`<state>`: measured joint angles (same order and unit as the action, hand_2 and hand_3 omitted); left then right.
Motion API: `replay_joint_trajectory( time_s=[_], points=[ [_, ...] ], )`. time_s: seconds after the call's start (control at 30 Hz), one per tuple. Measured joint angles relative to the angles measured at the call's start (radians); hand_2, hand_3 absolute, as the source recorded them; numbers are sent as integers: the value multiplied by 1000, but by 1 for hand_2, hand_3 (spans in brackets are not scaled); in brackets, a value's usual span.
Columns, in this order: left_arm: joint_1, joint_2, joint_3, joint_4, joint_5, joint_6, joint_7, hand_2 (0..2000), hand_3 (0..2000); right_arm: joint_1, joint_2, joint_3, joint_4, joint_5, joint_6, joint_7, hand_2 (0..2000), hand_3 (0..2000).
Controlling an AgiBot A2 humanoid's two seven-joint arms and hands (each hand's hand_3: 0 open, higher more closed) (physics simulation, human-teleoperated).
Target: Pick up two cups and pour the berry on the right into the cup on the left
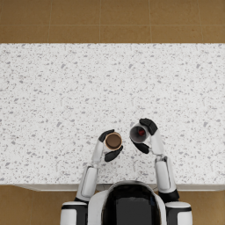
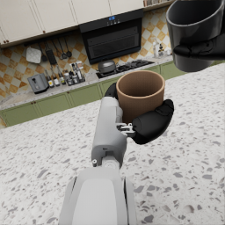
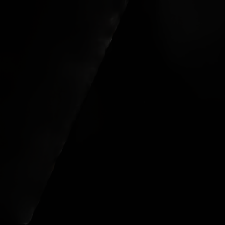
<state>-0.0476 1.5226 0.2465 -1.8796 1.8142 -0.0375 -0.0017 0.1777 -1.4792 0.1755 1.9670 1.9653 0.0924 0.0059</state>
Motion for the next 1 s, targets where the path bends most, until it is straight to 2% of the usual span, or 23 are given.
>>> replay_joint_trajectory(
  time_s=[0.23,0.77,0.8,0.83,1.0],
  points=[
    [22,14,34,23,73,1,0,2000,1280,73,-49,34,-14,224,11,1,2000,1280],
    [65,40,55,58,80,3,-1,2000,1280,93,-74,101,29,737,23,3,2000,1280],
    [138,-66,189,59,80,7,-1,2000,1280,91,-74,105,30,769,24,3,2000,1280],
    [142,-94,180,61,81,3,-2,2000,1280,90,-74,108,31,801,25,3,2000,1280],
    [133,-95,170,73,81,11,-1,2000,1280,89,-78,118,40,962,30,4,2000,1280]
  ],
)
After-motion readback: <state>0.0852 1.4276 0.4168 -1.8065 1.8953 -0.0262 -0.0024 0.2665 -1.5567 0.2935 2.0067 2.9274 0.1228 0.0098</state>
